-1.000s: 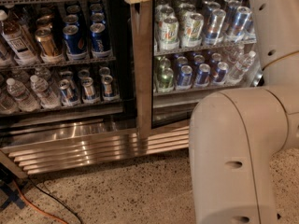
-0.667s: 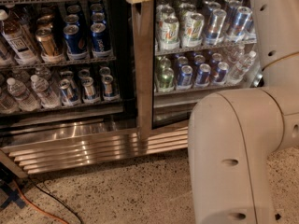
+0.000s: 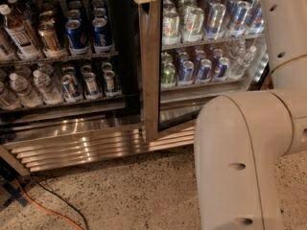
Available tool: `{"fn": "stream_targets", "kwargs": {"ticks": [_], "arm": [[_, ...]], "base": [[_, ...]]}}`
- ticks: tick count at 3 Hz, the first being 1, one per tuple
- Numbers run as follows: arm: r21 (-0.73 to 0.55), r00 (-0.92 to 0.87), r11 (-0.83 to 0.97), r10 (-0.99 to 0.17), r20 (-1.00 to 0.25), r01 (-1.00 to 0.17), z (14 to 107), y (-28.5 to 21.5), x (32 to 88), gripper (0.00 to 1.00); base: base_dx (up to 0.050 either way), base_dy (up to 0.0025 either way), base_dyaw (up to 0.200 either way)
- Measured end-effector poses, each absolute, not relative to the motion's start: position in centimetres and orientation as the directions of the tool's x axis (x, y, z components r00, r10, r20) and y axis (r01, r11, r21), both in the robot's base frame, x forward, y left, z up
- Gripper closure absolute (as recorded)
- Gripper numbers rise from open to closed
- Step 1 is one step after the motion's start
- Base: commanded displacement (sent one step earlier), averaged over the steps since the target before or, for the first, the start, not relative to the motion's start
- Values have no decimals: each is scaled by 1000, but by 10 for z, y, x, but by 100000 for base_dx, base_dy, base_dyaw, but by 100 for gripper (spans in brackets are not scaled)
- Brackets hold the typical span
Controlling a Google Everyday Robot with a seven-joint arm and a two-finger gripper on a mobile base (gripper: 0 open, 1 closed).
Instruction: Open right fridge door
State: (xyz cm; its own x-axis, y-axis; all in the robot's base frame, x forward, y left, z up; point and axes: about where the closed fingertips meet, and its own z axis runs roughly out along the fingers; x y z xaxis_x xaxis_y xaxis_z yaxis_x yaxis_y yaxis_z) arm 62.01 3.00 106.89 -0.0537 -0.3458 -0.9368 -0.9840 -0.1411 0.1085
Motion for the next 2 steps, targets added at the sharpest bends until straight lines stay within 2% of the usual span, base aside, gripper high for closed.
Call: {"fn": "stream_targets", "kwargs": {"ticks": [2], "arm": [[108,-54,-140,-345,-937,-984,1067,17,624,100]], "base": [[0,0,0]]}}
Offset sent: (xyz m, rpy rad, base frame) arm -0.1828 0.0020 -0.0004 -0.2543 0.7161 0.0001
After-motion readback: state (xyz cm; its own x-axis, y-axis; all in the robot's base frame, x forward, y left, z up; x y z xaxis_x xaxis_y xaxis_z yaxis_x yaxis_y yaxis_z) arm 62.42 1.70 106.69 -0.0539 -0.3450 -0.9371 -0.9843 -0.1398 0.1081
